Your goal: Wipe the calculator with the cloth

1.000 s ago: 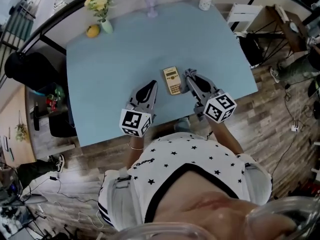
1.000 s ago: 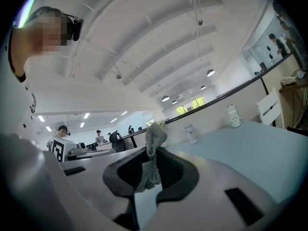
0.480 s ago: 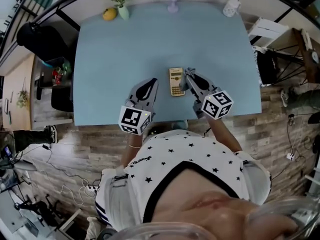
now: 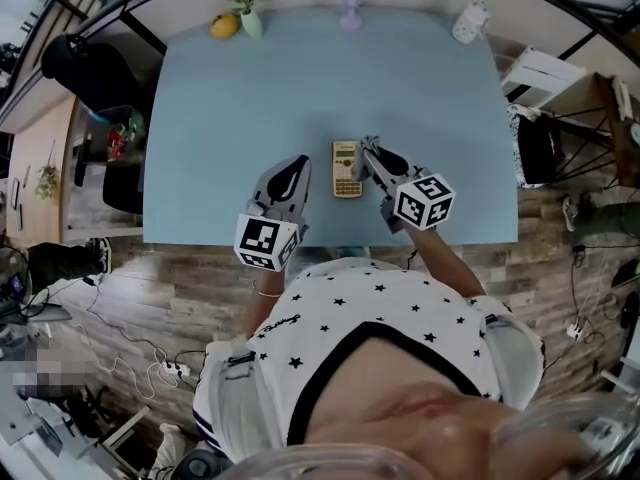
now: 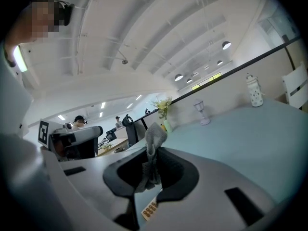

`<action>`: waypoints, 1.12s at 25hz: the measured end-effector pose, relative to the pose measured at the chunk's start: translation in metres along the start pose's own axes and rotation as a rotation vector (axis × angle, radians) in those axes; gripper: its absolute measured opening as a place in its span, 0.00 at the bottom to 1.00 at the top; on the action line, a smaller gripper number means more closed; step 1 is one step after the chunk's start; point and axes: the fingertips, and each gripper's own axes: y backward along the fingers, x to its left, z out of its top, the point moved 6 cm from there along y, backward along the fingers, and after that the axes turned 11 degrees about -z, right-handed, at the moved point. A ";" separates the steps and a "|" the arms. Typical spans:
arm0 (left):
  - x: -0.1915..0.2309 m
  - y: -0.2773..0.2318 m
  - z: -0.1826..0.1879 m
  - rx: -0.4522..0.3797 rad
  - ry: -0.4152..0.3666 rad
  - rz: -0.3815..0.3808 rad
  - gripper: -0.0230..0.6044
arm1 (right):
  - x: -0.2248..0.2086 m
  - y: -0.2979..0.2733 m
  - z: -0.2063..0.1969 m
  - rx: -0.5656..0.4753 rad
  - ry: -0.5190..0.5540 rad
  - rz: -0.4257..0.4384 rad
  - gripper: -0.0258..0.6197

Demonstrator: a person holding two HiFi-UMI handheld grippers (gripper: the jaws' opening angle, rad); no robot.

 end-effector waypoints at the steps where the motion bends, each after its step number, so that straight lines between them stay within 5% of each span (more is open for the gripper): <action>1: -0.001 0.000 0.000 -0.003 0.001 0.003 0.09 | -0.001 -0.003 -0.001 0.008 0.002 0.001 0.12; 16: 0.055 0.012 0.021 -0.031 -0.024 0.009 0.09 | -0.004 -0.064 -0.013 0.125 0.039 -0.091 0.12; 28: 0.071 0.025 0.005 -0.026 0.022 0.032 0.09 | 0.002 -0.097 -0.061 0.303 0.104 -0.117 0.12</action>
